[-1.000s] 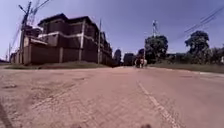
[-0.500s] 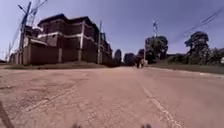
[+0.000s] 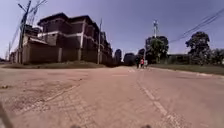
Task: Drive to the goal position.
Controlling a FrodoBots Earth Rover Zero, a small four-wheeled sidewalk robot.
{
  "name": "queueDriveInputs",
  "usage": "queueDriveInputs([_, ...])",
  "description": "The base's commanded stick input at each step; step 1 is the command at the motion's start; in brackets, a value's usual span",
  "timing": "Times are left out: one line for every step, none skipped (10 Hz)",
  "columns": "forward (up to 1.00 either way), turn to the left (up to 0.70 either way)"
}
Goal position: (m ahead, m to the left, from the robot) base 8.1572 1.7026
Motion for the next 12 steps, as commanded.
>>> queueDriveInputs([0.30,0.00])
queueDriveInputs([0.30,0.00])
queueDriveInputs([0.30,0.00])
queueDriveInputs([0.30,0.00])
queueDriveInputs([0.30,0.00])
queueDriveInputs([0.30,0.00])
queueDriveInputs([0.30,0.00])
queueDriveInputs([0.30,0.00])
queueDriveInputs([0.30,0.00])
queueDriveInputs([0.30,0.00])
queueDriveInputs([0.30,0.00])
queueDriveInputs([0.30,0.00])
